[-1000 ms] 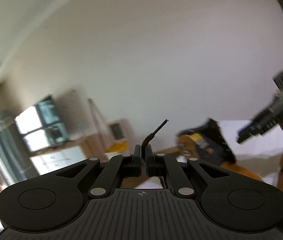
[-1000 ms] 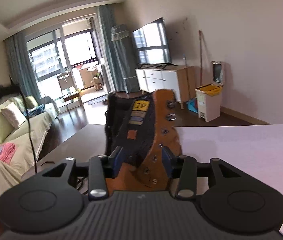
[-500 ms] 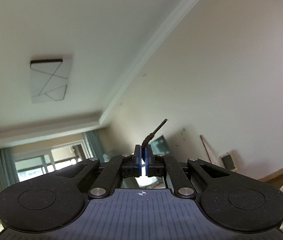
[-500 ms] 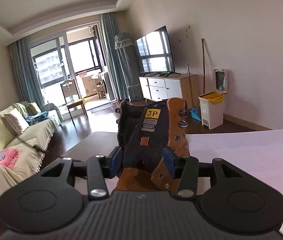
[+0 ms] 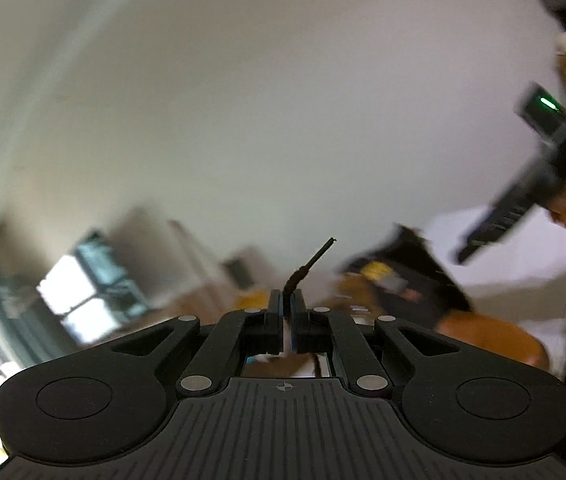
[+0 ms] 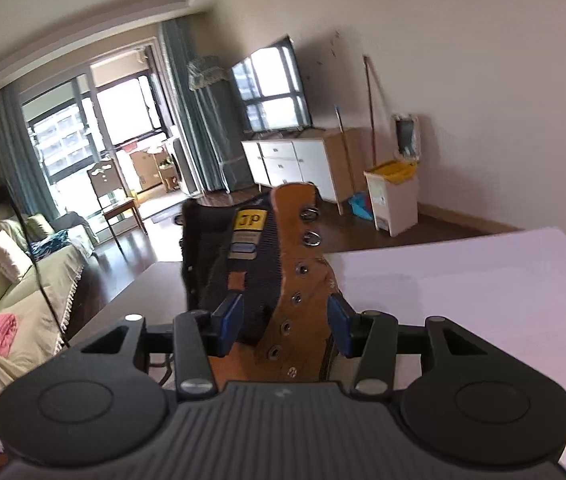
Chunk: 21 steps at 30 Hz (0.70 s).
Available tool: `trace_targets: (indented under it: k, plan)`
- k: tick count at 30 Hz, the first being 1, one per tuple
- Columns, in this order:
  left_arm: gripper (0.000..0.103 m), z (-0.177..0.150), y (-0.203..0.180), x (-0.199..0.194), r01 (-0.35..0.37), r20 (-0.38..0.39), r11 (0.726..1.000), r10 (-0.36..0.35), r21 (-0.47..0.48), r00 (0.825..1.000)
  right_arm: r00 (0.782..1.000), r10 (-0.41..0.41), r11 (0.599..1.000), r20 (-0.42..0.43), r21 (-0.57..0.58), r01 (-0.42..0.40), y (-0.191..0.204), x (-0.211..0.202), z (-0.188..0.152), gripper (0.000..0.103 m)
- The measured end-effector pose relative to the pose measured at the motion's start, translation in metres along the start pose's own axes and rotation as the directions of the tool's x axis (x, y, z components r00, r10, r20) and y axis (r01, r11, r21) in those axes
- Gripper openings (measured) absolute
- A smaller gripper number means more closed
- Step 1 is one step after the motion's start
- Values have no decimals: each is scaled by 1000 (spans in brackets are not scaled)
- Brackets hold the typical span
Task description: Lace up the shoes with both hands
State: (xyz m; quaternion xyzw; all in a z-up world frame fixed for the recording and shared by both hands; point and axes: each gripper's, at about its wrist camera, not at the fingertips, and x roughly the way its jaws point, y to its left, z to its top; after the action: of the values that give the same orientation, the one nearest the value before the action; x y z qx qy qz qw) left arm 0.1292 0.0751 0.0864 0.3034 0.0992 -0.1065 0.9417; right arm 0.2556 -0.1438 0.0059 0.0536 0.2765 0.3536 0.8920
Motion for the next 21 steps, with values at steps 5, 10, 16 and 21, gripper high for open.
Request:
trace_targets:
  k: [5, 10, 16, 21]
  plan:
    - [3, -12, -31, 34, 93, -35, 994, -91, 64, 995, 997, -15, 997, -74, 69, 20, -1, 29, 4, 50]
    - [3, -14, -63, 62, 139, -56, 973, -130, 182, 990, 993, 19, 990, -117, 139, -3, -9, 44, 3, 20]
    - [3, -10, -99, 85, 117, -112, 950, -88, 289, 990, 987, 94, 982, -131, 177, -69, -32, 41, 1, 10]
    - [3, -9, -121, 115, 106, -179, 918, -38, 382, 983, 980, 161, 965, -113, 228, -132, -52, 36, -6, 8]
